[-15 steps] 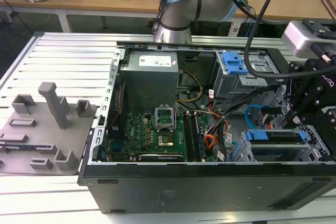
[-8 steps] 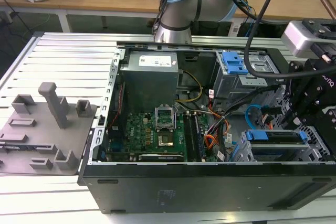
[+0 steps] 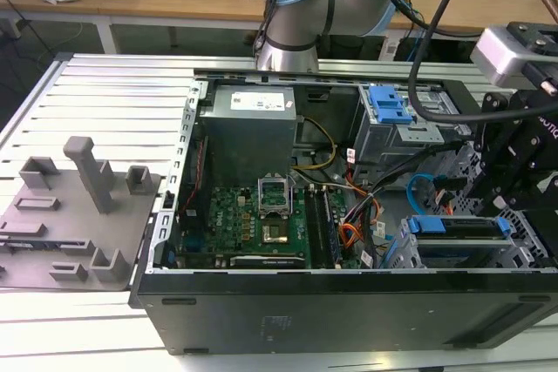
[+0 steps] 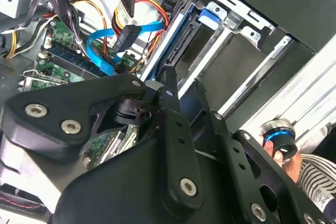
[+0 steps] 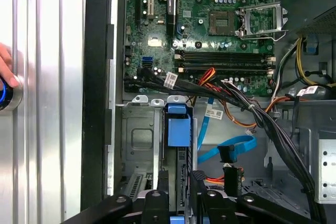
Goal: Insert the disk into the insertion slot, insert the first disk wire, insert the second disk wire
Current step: 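Insert the first disk wire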
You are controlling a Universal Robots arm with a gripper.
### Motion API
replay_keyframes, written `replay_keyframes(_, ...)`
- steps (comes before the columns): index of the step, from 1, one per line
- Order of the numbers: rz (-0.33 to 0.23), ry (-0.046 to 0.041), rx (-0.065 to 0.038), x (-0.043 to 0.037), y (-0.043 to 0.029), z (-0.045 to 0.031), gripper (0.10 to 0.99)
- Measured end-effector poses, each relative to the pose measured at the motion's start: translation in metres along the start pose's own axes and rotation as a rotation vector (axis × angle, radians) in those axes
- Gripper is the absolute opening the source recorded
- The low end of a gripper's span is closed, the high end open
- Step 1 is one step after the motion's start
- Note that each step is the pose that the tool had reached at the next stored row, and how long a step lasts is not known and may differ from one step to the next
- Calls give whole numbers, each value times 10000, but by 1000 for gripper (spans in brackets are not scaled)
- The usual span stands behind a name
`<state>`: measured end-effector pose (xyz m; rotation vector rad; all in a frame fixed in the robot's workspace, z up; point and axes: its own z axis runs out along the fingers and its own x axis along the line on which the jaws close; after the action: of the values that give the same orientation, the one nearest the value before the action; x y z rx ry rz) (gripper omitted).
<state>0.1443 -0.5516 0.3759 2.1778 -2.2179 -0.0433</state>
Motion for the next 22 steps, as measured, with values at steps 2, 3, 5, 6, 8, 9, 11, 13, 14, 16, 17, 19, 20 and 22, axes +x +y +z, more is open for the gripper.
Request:
replay_keyframes(2,0,-1,0,-1,3,-70,302)
replay_keyframes(3,0,-1,0,-2,4,-87,302)
replay_keyframes(5,0,1,0,-2,5,-112,302)
replay_keyframes(6,0,1,0,-2,5,-122,302)
replay_keyframes(8,0,1,0,-2,7,-157,302)
replay_keyframes(9,0,0,0,-2,7,-169,302)
replay_keyframes(11,0,0,0,-2,8,-194,302)
replay_keyframes(13,0,1,0,-3,9,-210,302)
replay_keyframes(14,0,2,0,-5,10,-225,302)
replay_keyframes(16,0,0,0,-6,11,-244,302)
replay_keyframes(17,-1,-3,0,-6,10,-243,302)
replay_keyframes(19,-1,0,0,-9,10,-246,302)
replay_keyframes(20,0,-2,0,-32,11,-245,302)
replay_keyframes(22,-1,-2,0,-89,12,-245,302)
